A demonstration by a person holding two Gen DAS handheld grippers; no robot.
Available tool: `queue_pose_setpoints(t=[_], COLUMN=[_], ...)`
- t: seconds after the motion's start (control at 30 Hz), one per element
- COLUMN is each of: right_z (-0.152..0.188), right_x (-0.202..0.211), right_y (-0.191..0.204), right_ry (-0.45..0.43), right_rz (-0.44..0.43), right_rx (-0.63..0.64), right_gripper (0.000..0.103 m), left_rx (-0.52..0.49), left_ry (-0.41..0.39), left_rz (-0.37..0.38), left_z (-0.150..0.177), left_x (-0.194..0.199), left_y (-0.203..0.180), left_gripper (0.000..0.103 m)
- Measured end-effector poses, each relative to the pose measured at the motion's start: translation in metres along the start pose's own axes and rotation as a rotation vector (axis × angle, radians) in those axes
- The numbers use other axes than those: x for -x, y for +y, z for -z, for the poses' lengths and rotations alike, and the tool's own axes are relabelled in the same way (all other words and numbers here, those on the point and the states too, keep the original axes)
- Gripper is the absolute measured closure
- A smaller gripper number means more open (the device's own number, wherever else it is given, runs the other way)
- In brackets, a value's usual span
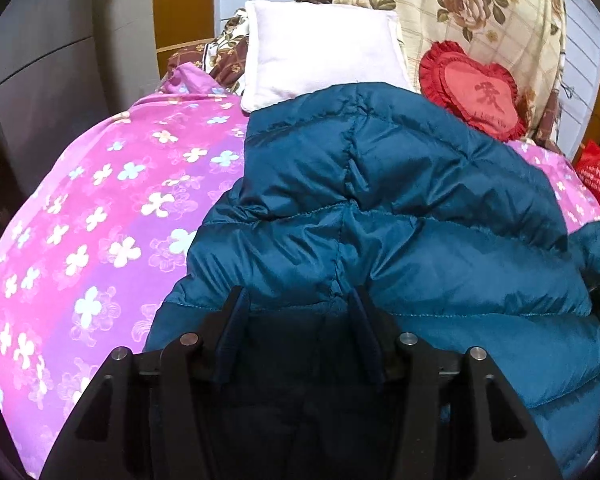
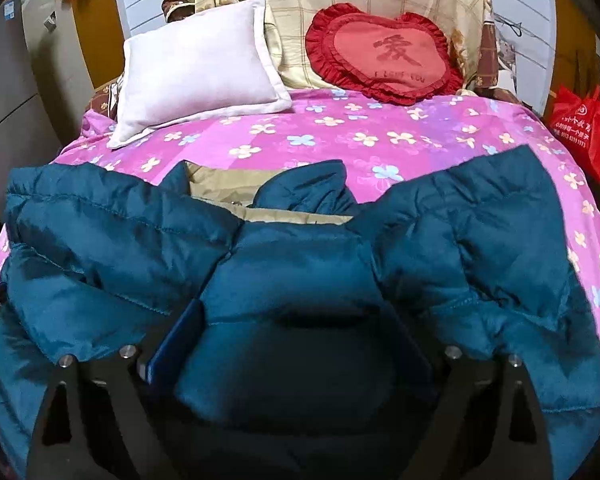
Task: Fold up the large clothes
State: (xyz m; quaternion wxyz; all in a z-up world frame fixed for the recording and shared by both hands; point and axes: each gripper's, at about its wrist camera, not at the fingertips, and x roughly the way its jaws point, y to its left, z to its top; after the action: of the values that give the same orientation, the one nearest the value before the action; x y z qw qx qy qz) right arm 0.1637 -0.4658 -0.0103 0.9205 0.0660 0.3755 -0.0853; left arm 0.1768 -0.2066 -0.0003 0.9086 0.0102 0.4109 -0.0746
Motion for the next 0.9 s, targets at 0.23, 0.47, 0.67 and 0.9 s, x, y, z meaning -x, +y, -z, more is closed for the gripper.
queue_pose_setpoints(t=[0.23,0.47,0.67,0.9], right_z=[-0.004,-0.02,-0.028,-0.024], right_x=[0.044,0.018,-0.03,-0.02], right_y=[0.011,0.072,0.08,0.071], right_ry=[-0.107,-0.087,0.015,0.003], right_rz=[-0.192,-0.158,-0.097,-0.096], right_rx=[-0.041,0.149,0.127,0.109], right_gripper=[0.01,0.01,0.01,0.01], left_rx=[0.048,0.039,0.031,0.009], left_ry=[-0.012,0.017,0.034,0.021], left_rz=[0.005,-0.04,-0.065,-0.071], left_z=[-0.018,-0.035,-0.041,-0.035], left_x=[0.005,-0.022,-0.038,-0.04], left_y=[0.006,0.004,0.002,0.0], left_gripper=[0.07,0.068,0.061,0.06])
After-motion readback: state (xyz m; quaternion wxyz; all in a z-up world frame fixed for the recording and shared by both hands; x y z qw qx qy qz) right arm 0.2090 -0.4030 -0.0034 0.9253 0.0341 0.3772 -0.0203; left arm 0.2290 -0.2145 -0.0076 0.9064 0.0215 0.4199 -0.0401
